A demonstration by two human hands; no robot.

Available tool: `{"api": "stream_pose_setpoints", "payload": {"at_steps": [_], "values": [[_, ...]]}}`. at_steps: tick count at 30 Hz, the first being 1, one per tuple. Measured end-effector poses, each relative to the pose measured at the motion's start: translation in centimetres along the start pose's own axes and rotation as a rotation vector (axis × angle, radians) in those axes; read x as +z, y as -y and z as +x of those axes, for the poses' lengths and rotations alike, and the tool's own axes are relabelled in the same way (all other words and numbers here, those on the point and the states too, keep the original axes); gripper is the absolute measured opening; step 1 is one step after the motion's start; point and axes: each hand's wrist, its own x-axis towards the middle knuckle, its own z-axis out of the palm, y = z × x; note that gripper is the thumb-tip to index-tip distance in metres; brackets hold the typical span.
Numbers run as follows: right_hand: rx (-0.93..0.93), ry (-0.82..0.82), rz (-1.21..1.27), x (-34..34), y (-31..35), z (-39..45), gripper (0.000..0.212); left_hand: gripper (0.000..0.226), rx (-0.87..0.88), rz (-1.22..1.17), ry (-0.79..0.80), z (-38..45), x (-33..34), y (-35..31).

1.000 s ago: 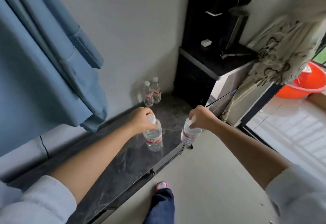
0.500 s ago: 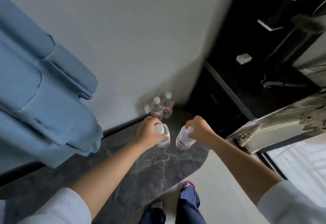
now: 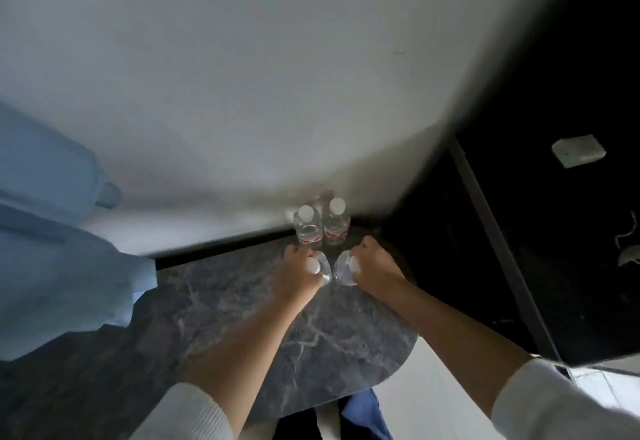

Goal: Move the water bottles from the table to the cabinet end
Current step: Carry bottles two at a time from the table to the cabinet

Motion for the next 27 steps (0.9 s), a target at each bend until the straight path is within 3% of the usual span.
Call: {"api": "stream_pose_setpoints", "payload": {"at_steps": [9,12,16,27], "values": [[-0.045,-0.019,0.045,0.5,-0.3,4.9,0.031,0.034,-0.017,0.035,0.008,5.2,2.6,1.0],[-0.062,-0.141,0.041,0.1,-0.1,6.0,0.032,0.034,-0.031,0.060,0.016,5.9,2.9,1.3],[-0.127,0.015,-0.031,-0.1,0.2,7.1,0.035,0.034,-0.003,0.066,0.015,6.5,3.0,1.3],[-0.091,0.021,-0.126,-0.1,-0.1,8.2,0.030,0.031,0.046,0.040,0.003,7.4,2.9,1.2]]}}
